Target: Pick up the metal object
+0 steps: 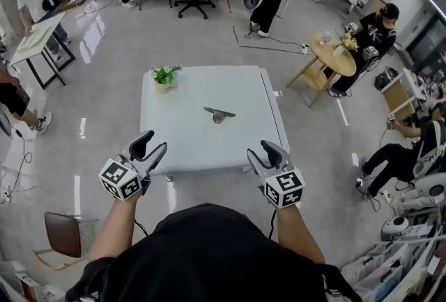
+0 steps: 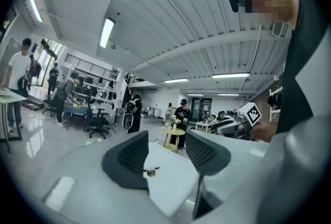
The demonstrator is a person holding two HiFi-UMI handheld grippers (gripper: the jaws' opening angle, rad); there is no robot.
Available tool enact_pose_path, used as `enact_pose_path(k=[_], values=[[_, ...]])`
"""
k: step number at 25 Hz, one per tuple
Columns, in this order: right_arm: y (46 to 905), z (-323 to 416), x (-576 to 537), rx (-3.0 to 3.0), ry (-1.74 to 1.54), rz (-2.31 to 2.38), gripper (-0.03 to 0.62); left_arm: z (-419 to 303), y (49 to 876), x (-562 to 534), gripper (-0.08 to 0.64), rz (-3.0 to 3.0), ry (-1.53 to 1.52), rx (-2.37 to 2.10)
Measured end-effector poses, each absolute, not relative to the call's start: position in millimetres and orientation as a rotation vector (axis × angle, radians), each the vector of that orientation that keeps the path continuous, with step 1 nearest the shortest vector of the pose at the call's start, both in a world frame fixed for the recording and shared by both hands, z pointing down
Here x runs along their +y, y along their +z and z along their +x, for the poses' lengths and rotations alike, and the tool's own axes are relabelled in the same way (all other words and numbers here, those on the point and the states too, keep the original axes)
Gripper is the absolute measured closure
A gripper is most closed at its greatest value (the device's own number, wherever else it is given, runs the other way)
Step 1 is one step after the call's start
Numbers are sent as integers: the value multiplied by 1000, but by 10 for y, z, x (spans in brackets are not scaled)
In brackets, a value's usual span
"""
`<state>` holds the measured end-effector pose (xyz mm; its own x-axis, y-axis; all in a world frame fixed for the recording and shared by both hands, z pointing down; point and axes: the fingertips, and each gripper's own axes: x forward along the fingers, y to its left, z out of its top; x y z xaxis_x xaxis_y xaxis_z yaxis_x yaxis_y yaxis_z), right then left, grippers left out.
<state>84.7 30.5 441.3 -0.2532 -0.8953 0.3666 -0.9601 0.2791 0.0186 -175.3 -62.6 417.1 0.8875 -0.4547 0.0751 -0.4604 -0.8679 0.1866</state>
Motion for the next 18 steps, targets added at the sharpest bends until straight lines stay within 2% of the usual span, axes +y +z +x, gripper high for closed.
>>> enact_pose_path(k=[18], values=[[4424,823,331,-2238,303,1723,385,-1885,4218,-564,350,2839,56,-665]])
